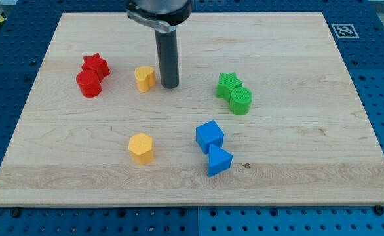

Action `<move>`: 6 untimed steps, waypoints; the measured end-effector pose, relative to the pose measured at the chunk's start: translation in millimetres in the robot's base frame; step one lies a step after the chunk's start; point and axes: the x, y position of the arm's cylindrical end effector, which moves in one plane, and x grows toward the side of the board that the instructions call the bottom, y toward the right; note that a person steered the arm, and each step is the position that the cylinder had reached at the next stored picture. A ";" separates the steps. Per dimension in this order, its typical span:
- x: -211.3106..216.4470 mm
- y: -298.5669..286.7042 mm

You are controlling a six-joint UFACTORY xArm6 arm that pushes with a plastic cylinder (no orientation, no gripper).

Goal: Slide the yellow heart towards the right side of the red blocks

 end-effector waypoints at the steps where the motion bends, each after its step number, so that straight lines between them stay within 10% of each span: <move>1: -13.8 -10.8; 6: -2.9 -29.7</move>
